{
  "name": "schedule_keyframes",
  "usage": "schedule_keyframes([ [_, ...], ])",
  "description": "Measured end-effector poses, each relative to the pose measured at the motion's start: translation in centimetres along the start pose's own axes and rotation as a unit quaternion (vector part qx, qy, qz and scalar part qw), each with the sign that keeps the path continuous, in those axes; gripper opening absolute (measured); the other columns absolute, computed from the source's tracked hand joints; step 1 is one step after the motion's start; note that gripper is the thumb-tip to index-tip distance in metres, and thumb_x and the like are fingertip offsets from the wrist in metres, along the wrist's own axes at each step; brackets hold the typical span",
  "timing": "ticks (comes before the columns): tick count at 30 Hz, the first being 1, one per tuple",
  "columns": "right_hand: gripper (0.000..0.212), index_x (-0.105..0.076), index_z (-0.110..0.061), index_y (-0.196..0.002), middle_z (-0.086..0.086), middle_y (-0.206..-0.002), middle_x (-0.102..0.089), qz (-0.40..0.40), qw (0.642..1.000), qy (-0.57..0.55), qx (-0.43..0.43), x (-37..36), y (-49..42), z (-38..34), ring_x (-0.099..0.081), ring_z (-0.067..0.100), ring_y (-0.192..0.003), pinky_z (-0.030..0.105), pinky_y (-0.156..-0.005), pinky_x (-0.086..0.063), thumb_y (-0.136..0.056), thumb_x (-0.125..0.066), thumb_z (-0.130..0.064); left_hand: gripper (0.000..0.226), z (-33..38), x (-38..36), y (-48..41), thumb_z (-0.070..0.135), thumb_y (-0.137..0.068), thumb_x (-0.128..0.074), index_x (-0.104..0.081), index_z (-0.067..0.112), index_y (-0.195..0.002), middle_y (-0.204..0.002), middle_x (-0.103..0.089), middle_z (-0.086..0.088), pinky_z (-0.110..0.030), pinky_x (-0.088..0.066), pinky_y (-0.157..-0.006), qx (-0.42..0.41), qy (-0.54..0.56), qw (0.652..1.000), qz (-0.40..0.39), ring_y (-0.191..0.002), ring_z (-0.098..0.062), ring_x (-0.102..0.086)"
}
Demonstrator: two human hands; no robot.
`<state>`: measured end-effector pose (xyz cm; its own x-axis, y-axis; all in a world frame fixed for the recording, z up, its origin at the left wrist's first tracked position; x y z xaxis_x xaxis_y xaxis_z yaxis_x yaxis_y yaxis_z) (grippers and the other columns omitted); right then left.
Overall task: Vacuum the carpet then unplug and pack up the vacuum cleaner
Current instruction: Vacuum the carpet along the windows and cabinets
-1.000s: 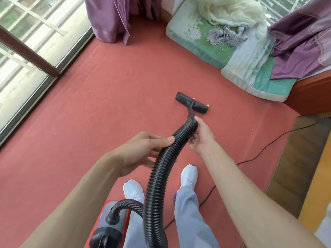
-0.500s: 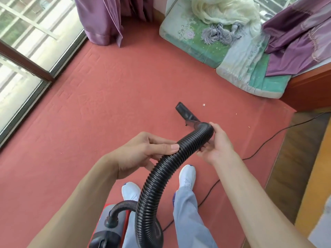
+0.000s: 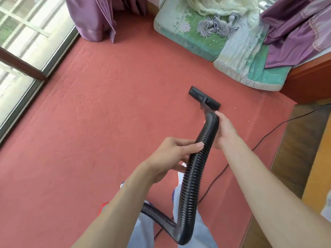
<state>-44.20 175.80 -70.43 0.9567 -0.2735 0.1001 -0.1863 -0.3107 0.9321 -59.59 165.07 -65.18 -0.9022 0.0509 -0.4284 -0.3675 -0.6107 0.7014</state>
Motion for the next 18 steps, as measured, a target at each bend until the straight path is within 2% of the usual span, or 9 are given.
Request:
schedule_keyframes([
  [2,0.031,-0.060,-0.012,-0.094,0.003,-0.077,-0.057,-0.010,0.999,-0.031,-0.012,1.0,0.8,-0.3,-0.055,0.017,-0.066,0.032,-0.066,-0.047,-0.088,-0.061,-0.043,0.034,0.9,0.9,0.5,0.042,-0.082,-0.076,-0.078,0.026,-0.112,-0.110,-0.075,-0.014,-0.034,-0.061,-0.074,-0.007,0.003,0.998,-0.055,-0.091,-0.021,-0.064],
  [3,0.030,-0.059,-0.012,-0.088,0.003,-0.075,-0.056,-0.027,0.998,-0.048,-0.026,1.3,1.2,0.0,-0.055,0.017,-0.065,0.032,-0.066,-0.045,-0.088,-0.061,-0.043,0.038,1.2,1.4,0.9,0.043,-0.079,-0.077,-0.077,0.026,-0.113,-0.109,-0.075,-0.013,-0.032,-0.061,-0.073,-0.007,-0.001,0.997,-0.075,-0.092,-0.020,-0.064],
  [5,0.031,-0.057,-0.012,-0.086,0.003,-0.074,-0.056,-0.060,0.994,-0.074,-0.053,1.3,1.5,0.9,-0.054,0.018,-0.065,0.034,-0.069,-0.044,-0.087,-0.061,-0.043,0.041,1.9,2.2,1.4,0.043,-0.079,-0.078,-0.076,0.024,-0.116,-0.102,-0.077,-0.005,-0.028,-0.059,-0.068,-0.002,-0.010,0.994,-0.105,-0.090,-0.015,-0.066],
  [7,0.034,-0.059,-0.010,-0.094,0.005,-0.079,-0.057,-0.080,0.991,-0.096,-0.054,0.5,1.2,1.4,-0.057,0.020,-0.072,0.034,-0.081,-0.048,-0.088,-0.061,-0.044,0.044,2.4,2.6,1.5,0.043,-0.079,-0.078,-0.076,0.022,-0.117,-0.100,-0.077,-0.003,-0.027,-0.058,-0.066,0.005,-0.006,0.994,-0.108,-0.087,-0.013,-0.069],
  [10,0.045,-0.059,-0.007,-0.117,0.011,-0.104,-0.062,-0.063,0.992,-0.101,-0.033,-1.2,-0.2,1.2,-0.061,0.027,-0.105,0.040,-0.107,-0.043,-0.092,-0.059,-0.044,0.039,2.6,2.9,0.6,0.043,-0.081,-0.077,-0.077,0.020,-0.112,-0.100,-0.077,-0.005,-0.029,-0.058,-0.068,0.013,0.000,0.999,-0.046,-0.086,-0.015,-0.070],
  [13,0.041,-0.058,-0.007,-0.119,0.010,-0.119,-0.062,-0.053,0.996,-0.065,-0.031,-1.7,-1.8,0.8,-0.058,0.024,-0.121,0.039,-0.112,-0.039,-0.094,-0.058,-0.040,0.024,2.1,2.5,-0.8,0.038,-0.090,-0.070,-0.080,0.019,-0.102,-0.097,-0.077,-0.009,-0.026,-0.057,-0.062,0.021,-0.028,0.997,0.062,-0.082,-0.017,-0.069],
  [15,0.039,-0.058,-0.008,-0.120,0.009,-0.118,-0.062,-0.051,0.997,-0.049,-0.024,-1.3,-2.4,0.0,-0.059,0.023,-0.117,0.038,-0.111,-0.039,-0.095,-0.057,-0.038,0.021,1.4,1.7,-1.7,0.035,-0.094,-0.067,-0.080,0.020,-0.103,-0.091,-0.075,-0.005,-0.024,-0.056,-0.060,0.022,-0.025,0.995,0.095,-0.078,-0.016,-0.067],
  [17,0.037,-0.059,-0.008,-0.117,0.010,-0.109,-0.064,-0.041,0.998,-0.052,-0.002,-0.6,-2.3,-1.4,-0.063,0.022,-0.098,0.037,-0.105,-0.045,-0.095,-0.058,-0.037,0.021,1.2,0.7,-2.1,0.035,-0.093,-0.068,-0.079,0.023,-0.106,-0.091,-0.074,-0.003,-0.027,-0.059,-0.066,-0.003,-0.019,0.996,0.086,-0.079,-0.016,-0.065],
  [18,0.035,-0.060,-0.008,-0.114,0.010,-0.102,-0.066,-0.034,0.997,-0.065,0.007,-0.1,-2.0,-2.1,-0.063,0.021,-0.087,0.035,-0.096,-0.050,-0.094,-0.059,-0.037,0.021,1.3,0.2,-2.1,0.036,-0.092,-0.069,-0.079,0.026,-0.108,-0.092,-0.074,-0.006,-0.029,-0.060,-0.069,-0.025,-0.019,0.997,0.074,-0.081,-0.016,-0.065],
])
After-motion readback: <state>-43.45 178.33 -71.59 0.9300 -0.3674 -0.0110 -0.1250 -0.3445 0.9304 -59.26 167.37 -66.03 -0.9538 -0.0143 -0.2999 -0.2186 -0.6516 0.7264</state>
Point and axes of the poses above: each hand's wrist, its own y-axis away from the middle knuckle, its own x-axis out of the back of the hand, z = x × y, the point moved 3 cm from there along -y, towards the middle knuckle
